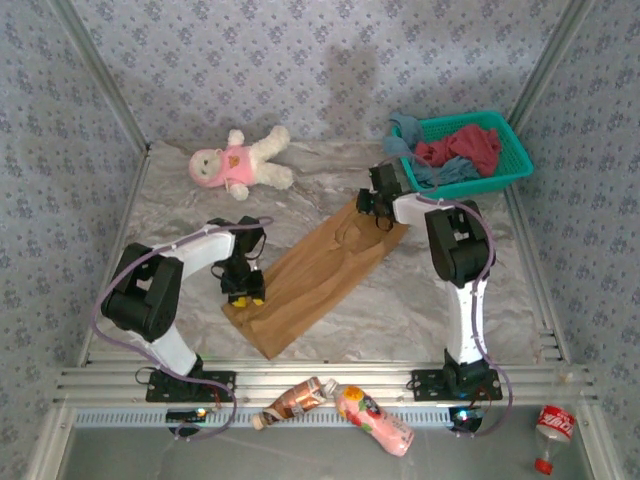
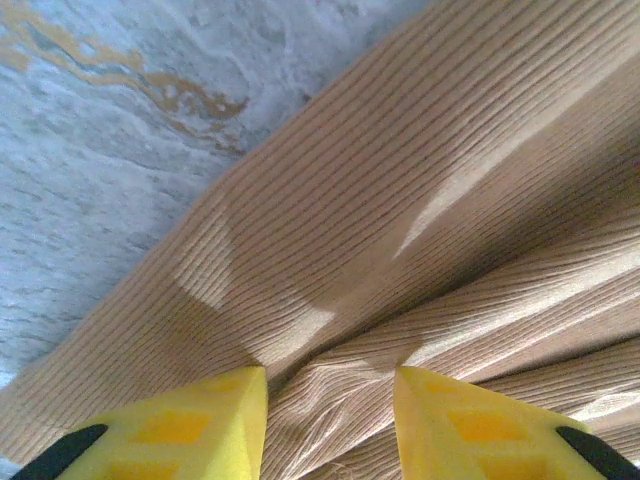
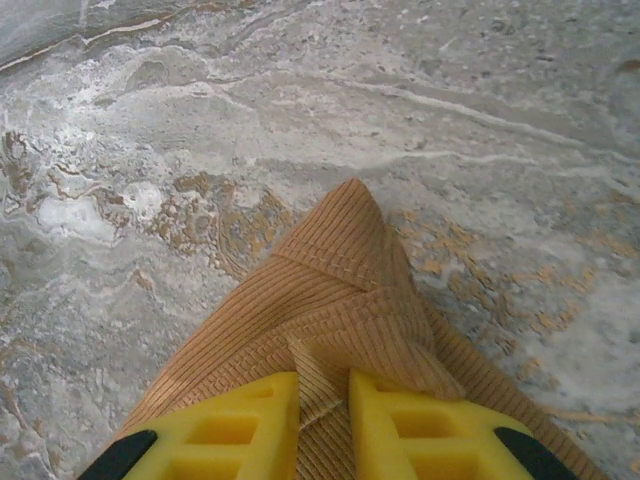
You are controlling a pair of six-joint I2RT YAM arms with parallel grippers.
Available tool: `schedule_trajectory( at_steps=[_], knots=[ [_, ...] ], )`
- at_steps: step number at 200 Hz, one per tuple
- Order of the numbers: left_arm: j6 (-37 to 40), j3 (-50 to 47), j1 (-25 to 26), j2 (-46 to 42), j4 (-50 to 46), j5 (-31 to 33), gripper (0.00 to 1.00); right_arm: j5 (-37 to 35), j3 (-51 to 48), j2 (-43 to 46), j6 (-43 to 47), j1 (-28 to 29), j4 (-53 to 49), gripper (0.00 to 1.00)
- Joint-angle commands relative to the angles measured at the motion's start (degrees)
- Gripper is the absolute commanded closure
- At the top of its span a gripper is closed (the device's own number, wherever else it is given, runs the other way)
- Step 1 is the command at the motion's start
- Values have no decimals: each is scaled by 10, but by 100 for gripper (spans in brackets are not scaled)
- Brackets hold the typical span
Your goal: Fold and stack the tank tops
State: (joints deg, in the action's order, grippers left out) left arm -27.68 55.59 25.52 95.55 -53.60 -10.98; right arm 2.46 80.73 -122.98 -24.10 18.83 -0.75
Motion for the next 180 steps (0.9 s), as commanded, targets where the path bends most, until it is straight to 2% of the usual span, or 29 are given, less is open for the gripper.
schedule_trajectory(
  at_steps=[1, 24, 53, 73, 94, 118, 146, 180],
  knots=[
    [-19, -12, 11, -7, 9, -30, 62, 47, 45, -31, 17, -3, -75, 74],
    [-47, -22, 38, -11, 19, -45, 62, 113, 107, -46, 24, -16, -104, 67],
    [-77, -31, 65, -27, 20, -55, 62, 144, 130, -11, 54, -23, -143, 57],
    [-67, -8, 65, -45, -14, -38, 62, 125, 62, 67, 55, -18, -136, 56],
    [-38, 37, 56, -51, -58, -18, 61, 122, -46, 163, 9, -12, -123, 55],
    [-15, 66, 38, -41, -64, -3, 62, 116, -163, 232, -45, 34, -113, 53],
    [22, 87, 12, 1, -46, 11, 62, 96, -239, 253, -96, 93, -62, 52],
    [36, 94, 9, 44, -16, -9, 62, 80, -217, 196, -85, 119, -59, 53]
  ],
)
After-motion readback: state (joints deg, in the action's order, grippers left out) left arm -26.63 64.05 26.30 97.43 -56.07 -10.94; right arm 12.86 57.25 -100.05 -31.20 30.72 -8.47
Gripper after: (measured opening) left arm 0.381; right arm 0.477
